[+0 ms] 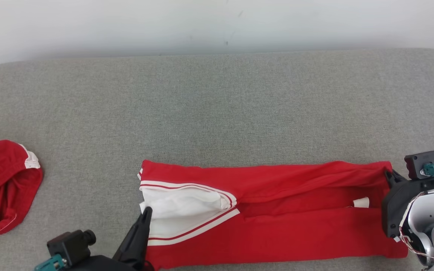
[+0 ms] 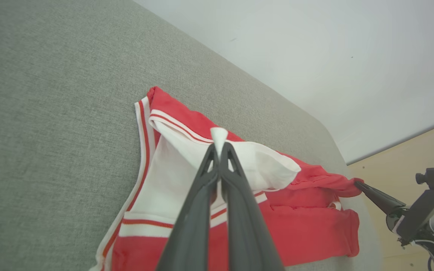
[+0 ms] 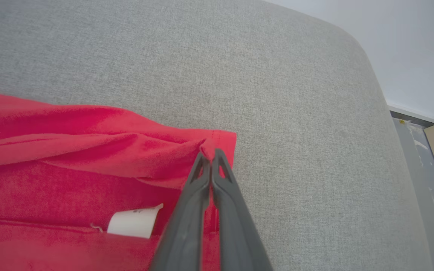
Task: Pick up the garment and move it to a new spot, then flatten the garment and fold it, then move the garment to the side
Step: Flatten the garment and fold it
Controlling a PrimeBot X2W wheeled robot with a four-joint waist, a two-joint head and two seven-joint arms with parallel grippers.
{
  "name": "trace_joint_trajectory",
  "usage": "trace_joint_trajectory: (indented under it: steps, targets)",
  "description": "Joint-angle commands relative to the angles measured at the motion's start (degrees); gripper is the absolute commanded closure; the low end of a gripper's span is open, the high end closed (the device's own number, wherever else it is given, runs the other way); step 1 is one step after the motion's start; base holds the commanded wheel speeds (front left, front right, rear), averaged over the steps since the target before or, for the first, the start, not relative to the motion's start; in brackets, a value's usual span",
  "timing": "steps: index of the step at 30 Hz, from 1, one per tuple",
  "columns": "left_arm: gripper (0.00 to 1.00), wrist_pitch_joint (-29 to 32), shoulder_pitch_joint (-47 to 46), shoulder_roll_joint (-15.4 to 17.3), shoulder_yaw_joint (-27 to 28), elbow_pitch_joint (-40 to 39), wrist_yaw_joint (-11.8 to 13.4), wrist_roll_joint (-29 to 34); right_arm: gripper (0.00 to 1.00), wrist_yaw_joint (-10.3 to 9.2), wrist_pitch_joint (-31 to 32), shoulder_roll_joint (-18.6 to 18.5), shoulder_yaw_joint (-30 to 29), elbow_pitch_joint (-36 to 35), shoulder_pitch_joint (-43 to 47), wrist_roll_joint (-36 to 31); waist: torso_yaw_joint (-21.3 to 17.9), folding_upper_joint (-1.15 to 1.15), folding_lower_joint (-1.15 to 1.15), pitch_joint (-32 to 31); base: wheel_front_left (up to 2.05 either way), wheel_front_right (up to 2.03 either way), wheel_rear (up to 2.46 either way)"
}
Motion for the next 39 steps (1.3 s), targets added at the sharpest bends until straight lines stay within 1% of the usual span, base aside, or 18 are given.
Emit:
trace_joint_trajectory:
  steps: [1, 6, 8, 9, 10, 11, 15, 18, 21, 23, 24, 26, 28, 29, 32, 36, 39]
  targets:
    - [1.0, 0.2, 0.9, -0.1, -0.5, 0.5, 0.3, -0.4, 1.0, -0.16, 0.5, -0.3, 0.1, -0.6, 1.1, -0.4, 0.0, 0.0, 0.01, 0.0, 0.0, 0.0, 0.0]
    - [1.0, -0.2, 1.6, -1.0, -1.3, 2.6, 0.3, -0.4, 1.0, -0.16, 1.7, -2.5, 0.6, 0.0, 2.2, -2.6, -0.2, 0.0, 0.01, 0.0, 0.0, 0.0, 0.0]
    - [1.0, 0.0, 2.0, -0.3, -2.0, 3.9, 0.4, 0.8, 1.0, -0.16, 1.9, -2.6, 0.6, -0.3, 2.5, -3.3, -0.3, 0.0, 0.01, -0.1, 0.0, 0.0, 0.0]
    - [0.89, 0.1, 2.1, -0.1, -2.7, 5.0, 0.6, 1.5, 0.92, -0.16, 2.4, -2.2, 0.4, -0.1, 3.0, -2.9, -0.3, 0.0, 0.01, -0.2, 0.0, 0.0, 0.0]
    - [0.5, -0.2, 1.9, 0.1, -2.8, 5.5, 0.7, 2.1, 0.01, -0.16, 2.3, -2.0, 0.2, -0.3, 3.1, -2.5, -0.4, 0.0, 0.01, -0.3, 0.0, 0.0, 0.0]
    - [0.0, -0.3, 2.0, 0.2, -3.2, 6.2, 0.8, 2.5, 0.0, -0.16, 2.2, -1.7, -0.2, -0.4, 3.1, -2.4, -0.4, 0.0, 0.01, -0.3, 0.0, 0.0, 0.0]
    - [0.0, -0.8, 1.7, 0.7, -3.7, 7.8, 1.1, 4.1, 0.0, -0.16, 1.5, -0.5, -0.8, -0.9, 3.7, -2.1, -0.5, 0.0, 0.01, -0.7, 0.0, 0.0, 0.0]
    - [0.0, -2.6, 1.1, 1.2, -4.1, 8.7, 1.2, 6.4, 0.0, -0.16, 0.3, 1.3, -2.1, -1.9, 4.4, -1.6, -0.3, 0.0, 0.01, -1.4, 0.0, 0.0, 0.0]
    - [0.0, -6.3, 0.5, 1.5, -3.9, 9.5, 1.7, 9.5, 0.0, -0.16, -1.8, 4.6, -5.1, -3.6, 5.7, -0.4, 0.0, 0.0, 0.01, -2.5, 0.0, 0.0, 0.0]
    - [0.0, -9.1, 0.4, 1.5, -3.6, 10.2, 2.1, 11.7, 0.0, -0.16, -3.8, 8.1, -8.0, -4.7, 6.7, 1.0, 0.3, 0.0, 0.01, -3.3, 0.0, 0.0, 0.0]
    - [0.0, -10.3, 0.3, 1.3, -3.0, 10.6, 2.8, 12.7, 0.0, -0.16, -5.0, 10.1, -9.8, -5.3, 7.2, 1.8, 0.5, 0.0, 0.01, -3.8, 0.0, 0.0, 0.0]
    - [0.0, -12.0, 0.5, 0.2, -1.6, 10.9, 2.9, 15.2, 0.0, -0.16, -7.2, 13.6, -12.5, -6.1, 8.1, 2.8, 0.5, 0.0, 0.01, -4.8, 0.0, 0.0, 0.0]
    - [0.0, -12.6, 0.9, -0.5, 0.0, 10.9, 2.8, 18.7, 0.0, -0.16, -9.3, 15.8, -14.4, -6.5, 8.8, 3.6, 0.5, 0.0, 0.01, -5.6, 0.0, 0.0, 0.0]
    - [0.0, -12.7, 1.1, -1.6, 1.6, 10.2, 2.7, 20.8, 0.0, -0.16, -10.4, 16.6, -15.2, -6.3, 9.3, 4.1, 0.5, 0.0, 0.01, -6.2, 0.0, 0.0, 0.0]
    - [0.0, -12.7, 3.5, -4.8, 6.0, 9.1, 1.1, 27.1, 0.0, -0.16, -14.2, 18.0, -16.4, -5.8, 10.5, 5.4, 0.5, 0.0, 0.01, -7.6, 0.0, 0.0, 0.0]
    - [0.0, -12.7, 6.4, -9.6, 11.6, 8.5, -2.7, 33.3, 0.0, -0.15, -18.9, 18.4, -15.5, -3.8, 11.4, 8.5, 0.2, 0.0, 0.01, -9.1, 0.0, 0.0, 0.0]
    - [0.0, -12.7, 8.8, -12.9, 15.6, 9.6, -5.5, 36.3, 0.0, -0.16, -22.0, 18.4, -13.8, -1.9, 11.9, 10.3, -0.1, 0.0, 0.01, -9.6, 0.0, 0.0, 0.0]
